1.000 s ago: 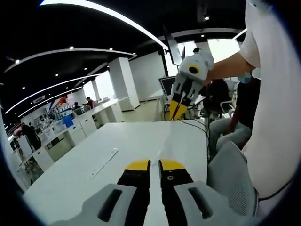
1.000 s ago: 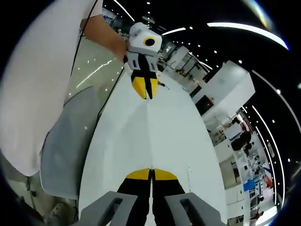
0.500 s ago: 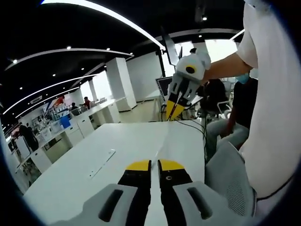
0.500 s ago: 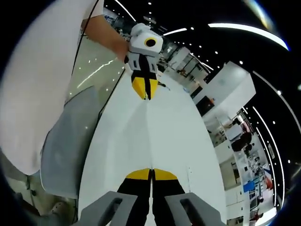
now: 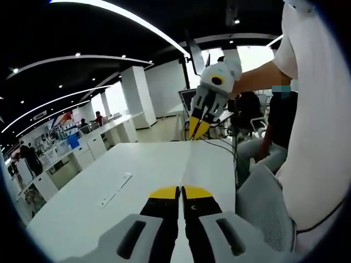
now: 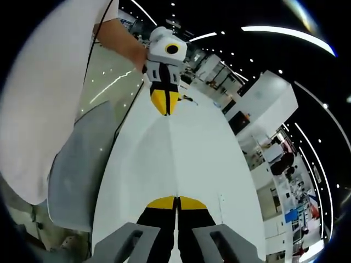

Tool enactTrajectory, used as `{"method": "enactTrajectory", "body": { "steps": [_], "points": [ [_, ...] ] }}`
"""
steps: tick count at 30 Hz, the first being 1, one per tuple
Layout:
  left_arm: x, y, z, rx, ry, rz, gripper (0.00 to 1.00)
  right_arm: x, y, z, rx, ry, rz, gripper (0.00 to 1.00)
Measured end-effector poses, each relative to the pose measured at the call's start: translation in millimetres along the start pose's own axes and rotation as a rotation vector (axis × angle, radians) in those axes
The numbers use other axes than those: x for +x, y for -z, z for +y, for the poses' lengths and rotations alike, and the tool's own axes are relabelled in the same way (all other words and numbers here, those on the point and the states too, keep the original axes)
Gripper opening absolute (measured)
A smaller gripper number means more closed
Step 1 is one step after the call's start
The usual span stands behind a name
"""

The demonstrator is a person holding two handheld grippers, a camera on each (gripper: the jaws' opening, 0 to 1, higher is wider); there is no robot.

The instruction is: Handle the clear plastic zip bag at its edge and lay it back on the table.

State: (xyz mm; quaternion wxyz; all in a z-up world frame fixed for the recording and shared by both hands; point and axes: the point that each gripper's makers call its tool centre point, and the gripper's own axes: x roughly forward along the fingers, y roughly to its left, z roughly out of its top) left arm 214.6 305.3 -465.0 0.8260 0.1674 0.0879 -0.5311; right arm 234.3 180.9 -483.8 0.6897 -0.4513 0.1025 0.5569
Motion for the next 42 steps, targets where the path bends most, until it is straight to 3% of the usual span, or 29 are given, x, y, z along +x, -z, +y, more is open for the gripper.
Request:
{"method": "enactTrajectory", "body": {
  "steps": [21,36,42],
  "points": [
    [-0.3,-8.0,-17.1,-0.032,0.059,0.011,0.00,4.2,9.2,2.7,0.035,-0.010,0.007,0.00],
    [-0.9,-14.2,-16.4,-0.123,0.070,0.001,0.00,10.5,12.2,2.3,0.065,-0.021,-0.003,0.00],
    [-0.6,-13.6,-15.7,-0.107,0.065,0.007,0.00,10.6,11.8,1.8,0.076,-0.025,0.004,0.00]
  ]
}}
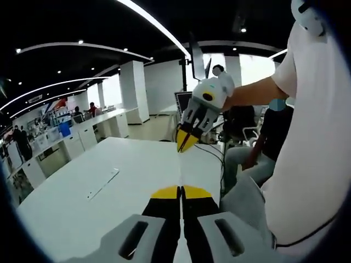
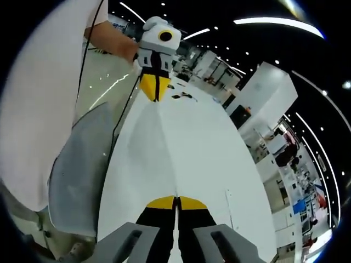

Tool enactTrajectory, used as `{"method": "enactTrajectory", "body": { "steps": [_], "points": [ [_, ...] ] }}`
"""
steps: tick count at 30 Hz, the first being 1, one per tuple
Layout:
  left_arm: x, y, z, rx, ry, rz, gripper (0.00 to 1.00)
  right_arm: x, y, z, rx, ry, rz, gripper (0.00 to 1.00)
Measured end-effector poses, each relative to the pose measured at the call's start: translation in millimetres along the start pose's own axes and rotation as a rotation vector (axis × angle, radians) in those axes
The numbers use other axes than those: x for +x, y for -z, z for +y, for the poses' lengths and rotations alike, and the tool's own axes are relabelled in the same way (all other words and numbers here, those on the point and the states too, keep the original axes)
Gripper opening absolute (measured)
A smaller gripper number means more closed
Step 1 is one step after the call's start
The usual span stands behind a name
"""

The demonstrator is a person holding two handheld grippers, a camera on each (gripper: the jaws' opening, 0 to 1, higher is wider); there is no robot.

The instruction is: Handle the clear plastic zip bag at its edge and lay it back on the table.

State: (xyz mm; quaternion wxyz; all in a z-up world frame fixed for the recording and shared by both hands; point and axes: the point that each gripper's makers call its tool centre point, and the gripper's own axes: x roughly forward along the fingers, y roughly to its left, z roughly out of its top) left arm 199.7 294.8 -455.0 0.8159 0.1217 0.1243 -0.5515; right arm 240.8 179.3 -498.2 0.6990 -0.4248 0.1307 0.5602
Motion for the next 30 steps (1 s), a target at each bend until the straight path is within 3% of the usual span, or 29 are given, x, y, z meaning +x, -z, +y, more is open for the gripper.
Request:
{"method": "enactTrajectory", "body": {
  "steps": [6,19,30],
  "points": [
    [1.2,1.3,-3.1,0.029,0.003,0.014,0.00,-3.0,-14.0,1.3,0.029,-0.013,-0.028,0.09],
    [3.4,-6.7,-11.4,0.083,0.021,0.006,0.00,9.6,-86.3,20.1,0.044,-0.104,-0.196,0.11],
    [4.8,-13.2,-18.9,0.122,0.035,0.012,0.00,25.4,-105.9,31.8,0.027,-0.156,-0.221,0.09]
  ]
}}
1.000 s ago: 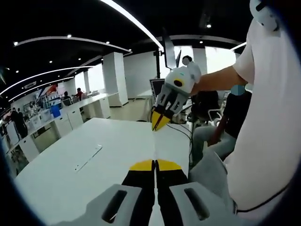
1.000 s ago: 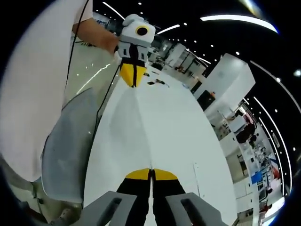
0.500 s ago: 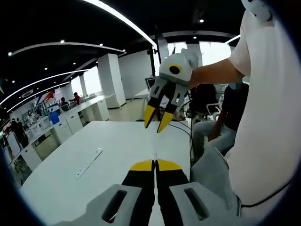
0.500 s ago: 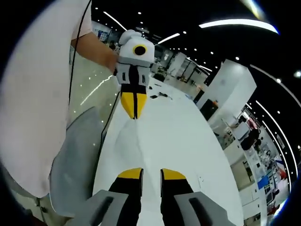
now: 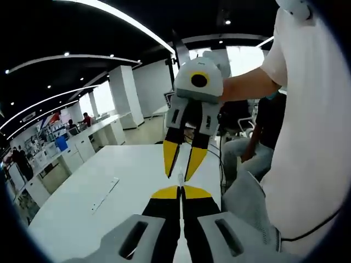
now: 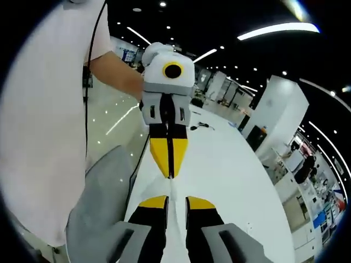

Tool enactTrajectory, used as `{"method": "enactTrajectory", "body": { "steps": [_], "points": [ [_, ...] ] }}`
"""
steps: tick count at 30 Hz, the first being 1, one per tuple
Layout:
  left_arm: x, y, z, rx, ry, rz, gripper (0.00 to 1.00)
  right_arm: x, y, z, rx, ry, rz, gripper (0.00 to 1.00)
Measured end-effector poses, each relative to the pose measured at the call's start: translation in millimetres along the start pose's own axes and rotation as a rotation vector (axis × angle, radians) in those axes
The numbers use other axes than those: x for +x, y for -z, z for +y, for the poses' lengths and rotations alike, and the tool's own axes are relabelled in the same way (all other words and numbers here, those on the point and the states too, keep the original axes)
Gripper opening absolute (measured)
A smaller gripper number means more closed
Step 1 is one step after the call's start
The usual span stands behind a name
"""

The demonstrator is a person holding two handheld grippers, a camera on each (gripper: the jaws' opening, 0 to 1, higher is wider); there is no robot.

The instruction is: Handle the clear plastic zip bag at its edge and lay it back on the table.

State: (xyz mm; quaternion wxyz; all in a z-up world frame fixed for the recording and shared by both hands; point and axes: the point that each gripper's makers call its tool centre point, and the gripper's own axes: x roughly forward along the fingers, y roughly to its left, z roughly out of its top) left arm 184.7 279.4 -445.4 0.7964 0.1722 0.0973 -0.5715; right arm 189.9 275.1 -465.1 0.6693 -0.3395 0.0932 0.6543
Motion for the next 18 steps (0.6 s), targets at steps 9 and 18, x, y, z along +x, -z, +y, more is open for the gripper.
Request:
{"method": "enactTrajectory", "body": {
  "steps": [9,18],
  "points": [
    [-2.2,-2.0,-0.4,0.005,-0.005,-0.004,0.00,3.9,-2.4,5.3,0.008,-0.024,-0.012,0.02],
    [-2.9,-2.2,-2.9,0.008,-0.002,-0.005,0.00,3.4,-3.6,7.0,0.015,-0.038,-0.013,0.01]
  ]
}}
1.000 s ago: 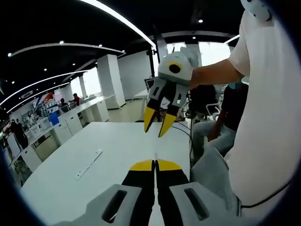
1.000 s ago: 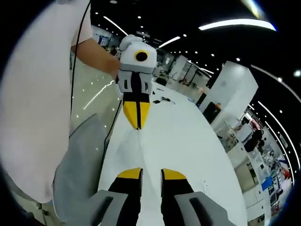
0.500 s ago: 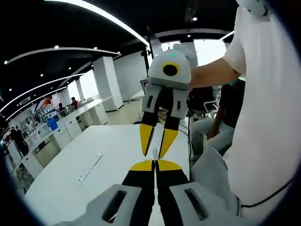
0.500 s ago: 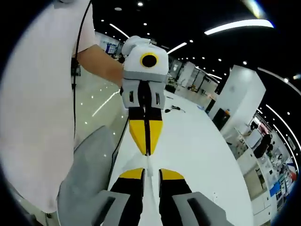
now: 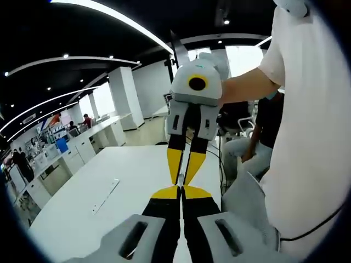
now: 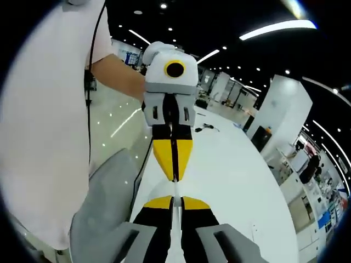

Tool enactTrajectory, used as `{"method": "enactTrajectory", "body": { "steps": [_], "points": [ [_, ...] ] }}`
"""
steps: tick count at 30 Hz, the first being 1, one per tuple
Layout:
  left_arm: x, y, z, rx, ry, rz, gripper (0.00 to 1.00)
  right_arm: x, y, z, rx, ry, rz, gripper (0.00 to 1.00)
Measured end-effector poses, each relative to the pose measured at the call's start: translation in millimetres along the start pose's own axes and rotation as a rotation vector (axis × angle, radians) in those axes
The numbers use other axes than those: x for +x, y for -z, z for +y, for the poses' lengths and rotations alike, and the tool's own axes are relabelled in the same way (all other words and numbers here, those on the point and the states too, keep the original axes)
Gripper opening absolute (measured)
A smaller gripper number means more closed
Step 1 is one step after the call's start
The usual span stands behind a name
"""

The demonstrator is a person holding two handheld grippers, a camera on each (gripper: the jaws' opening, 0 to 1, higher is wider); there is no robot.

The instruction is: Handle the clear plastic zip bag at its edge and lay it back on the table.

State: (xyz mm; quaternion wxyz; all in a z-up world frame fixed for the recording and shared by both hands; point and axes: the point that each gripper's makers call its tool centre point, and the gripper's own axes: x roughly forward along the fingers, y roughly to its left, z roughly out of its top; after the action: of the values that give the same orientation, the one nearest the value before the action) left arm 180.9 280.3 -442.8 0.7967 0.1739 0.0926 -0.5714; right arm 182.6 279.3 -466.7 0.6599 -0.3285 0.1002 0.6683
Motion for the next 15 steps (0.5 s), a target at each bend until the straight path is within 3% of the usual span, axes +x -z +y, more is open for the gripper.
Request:
{"method": "enactTrajectory", "body": {
  "steps": [15],
  "points": [
    [-2.5,3.3,-1.9,0.009,0.005,0.008,0.00,1.6,-0.5,4.0,0.023,-0.015,0.003,0.01]
  ]
}}
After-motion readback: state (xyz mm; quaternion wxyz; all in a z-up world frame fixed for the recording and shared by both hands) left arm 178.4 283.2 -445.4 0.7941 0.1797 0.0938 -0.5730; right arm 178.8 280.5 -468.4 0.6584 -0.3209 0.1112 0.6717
